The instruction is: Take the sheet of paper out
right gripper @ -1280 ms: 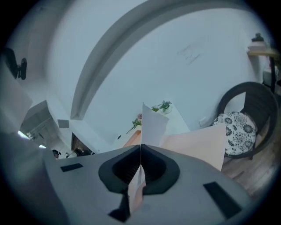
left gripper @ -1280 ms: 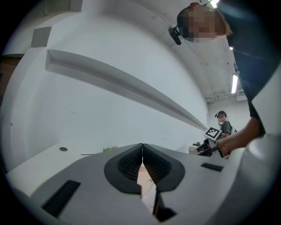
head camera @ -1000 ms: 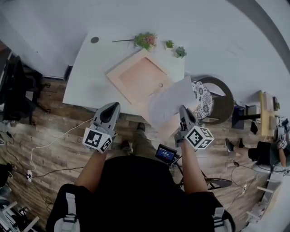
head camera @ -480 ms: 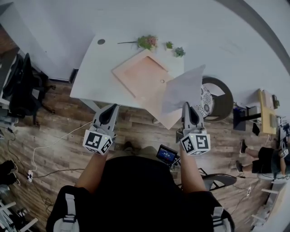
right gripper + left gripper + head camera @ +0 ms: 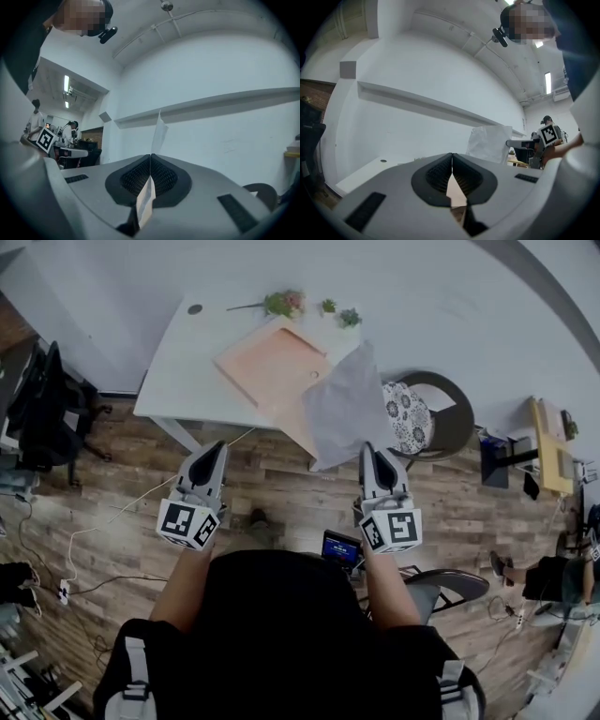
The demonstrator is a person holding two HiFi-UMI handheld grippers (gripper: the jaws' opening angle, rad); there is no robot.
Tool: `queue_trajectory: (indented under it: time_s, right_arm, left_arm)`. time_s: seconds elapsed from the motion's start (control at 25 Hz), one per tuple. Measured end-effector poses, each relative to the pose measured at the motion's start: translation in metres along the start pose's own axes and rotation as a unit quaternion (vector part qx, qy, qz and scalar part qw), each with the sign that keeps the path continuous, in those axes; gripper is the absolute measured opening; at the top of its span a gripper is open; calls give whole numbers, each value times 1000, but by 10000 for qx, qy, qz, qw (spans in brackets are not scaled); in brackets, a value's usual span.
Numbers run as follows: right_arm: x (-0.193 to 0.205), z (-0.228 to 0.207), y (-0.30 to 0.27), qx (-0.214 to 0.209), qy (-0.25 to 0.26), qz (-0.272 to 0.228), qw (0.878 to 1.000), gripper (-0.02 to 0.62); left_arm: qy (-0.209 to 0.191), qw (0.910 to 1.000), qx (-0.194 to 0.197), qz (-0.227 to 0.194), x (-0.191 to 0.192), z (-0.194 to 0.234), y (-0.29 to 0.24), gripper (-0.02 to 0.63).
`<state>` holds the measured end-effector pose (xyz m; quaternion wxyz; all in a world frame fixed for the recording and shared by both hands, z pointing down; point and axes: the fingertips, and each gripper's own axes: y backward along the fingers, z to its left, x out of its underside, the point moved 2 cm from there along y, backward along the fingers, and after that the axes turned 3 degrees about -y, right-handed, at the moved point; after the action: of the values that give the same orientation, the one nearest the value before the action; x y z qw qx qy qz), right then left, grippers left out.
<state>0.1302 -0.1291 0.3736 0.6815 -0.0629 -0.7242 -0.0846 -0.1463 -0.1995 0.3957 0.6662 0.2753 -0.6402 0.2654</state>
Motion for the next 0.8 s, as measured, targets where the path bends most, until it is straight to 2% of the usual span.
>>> queue_trajectory:
  time_s: [0.48,0.8]
  right_arm:
    - [20,1,140,-144,-89,39,9998,12]
    - [43,18,193,-167,-363,272,9988,12]
  left_arm:
    - [30,9999,-48,100,15,-127,77,3]
    - [3,9997,-112,230,17,-165,130,5]
